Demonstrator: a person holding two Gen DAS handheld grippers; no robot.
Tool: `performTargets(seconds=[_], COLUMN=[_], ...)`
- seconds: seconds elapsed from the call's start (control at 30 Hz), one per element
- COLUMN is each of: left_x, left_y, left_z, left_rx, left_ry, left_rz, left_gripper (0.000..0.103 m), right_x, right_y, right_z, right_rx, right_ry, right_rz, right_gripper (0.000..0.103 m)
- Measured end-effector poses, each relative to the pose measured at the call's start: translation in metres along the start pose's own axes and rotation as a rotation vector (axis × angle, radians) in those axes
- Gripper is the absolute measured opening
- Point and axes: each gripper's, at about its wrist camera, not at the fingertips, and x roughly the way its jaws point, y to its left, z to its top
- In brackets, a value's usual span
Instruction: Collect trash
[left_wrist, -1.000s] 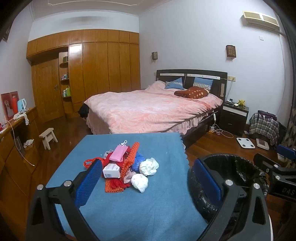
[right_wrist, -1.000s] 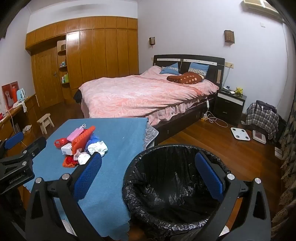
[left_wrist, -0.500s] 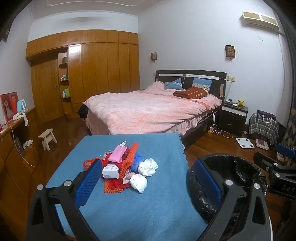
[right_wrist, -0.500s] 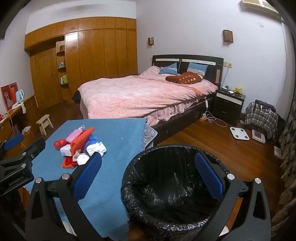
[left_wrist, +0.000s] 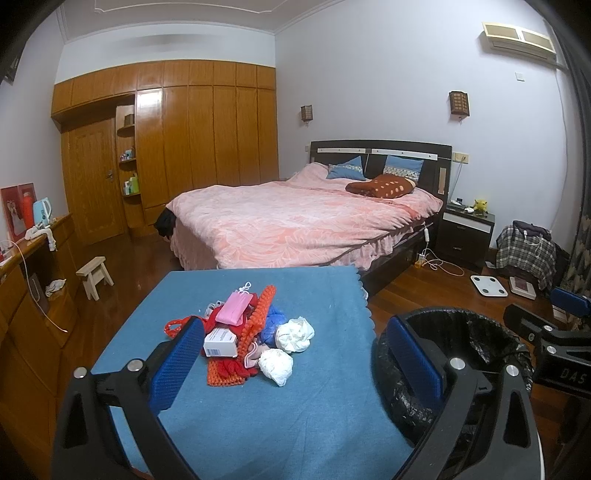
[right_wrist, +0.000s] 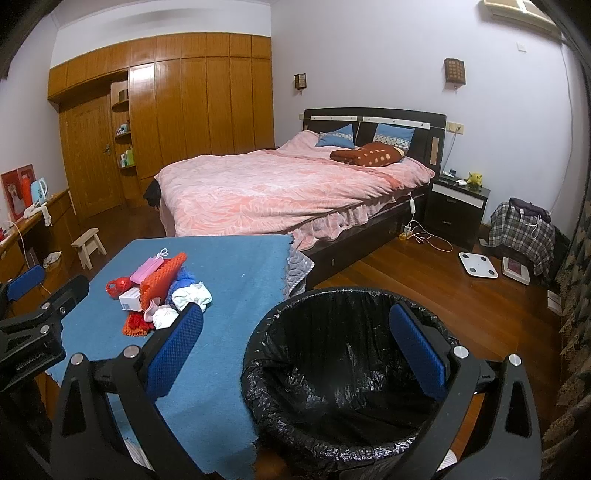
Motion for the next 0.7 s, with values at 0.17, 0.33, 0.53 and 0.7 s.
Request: performTargets(seconds=[0.17, 0.33, 0.53, 0.7], left_x=[-0.0001, -0.0001, -0.0002, 0.0], left_y=[0.0003, 0.0003, 0.0005, 0.0004], left_z=[0.0001, -0.0001, -0.0003, -0.0004], left_rx=[-0.001, -0.001, 0.0, 0.0], left_ry=[0.001, 0.0, 0.0, 0.0], left_rz=[0.0, -0.001, -0.001, -0.002], left_gripper=[0.097, 0.097, 0.097, 0.097], right_x=[0.0006, -0.0003, 0.0011, 0.0077], right_y=[0.0003, -0.0053, -0.0037, 0.0015], right_z=[-0.0003, 0.0013, 0.0006, -0.0061], right_rx=[0.0, 0.001, 0.003, 0.004], right_ry=[0.002, 0.002, 0.004, 0.007], right_rz=[-0.001, -0.002, -0.001, -0.004], right_gripper=[0.098, 0.098, 0.098, 0.098])
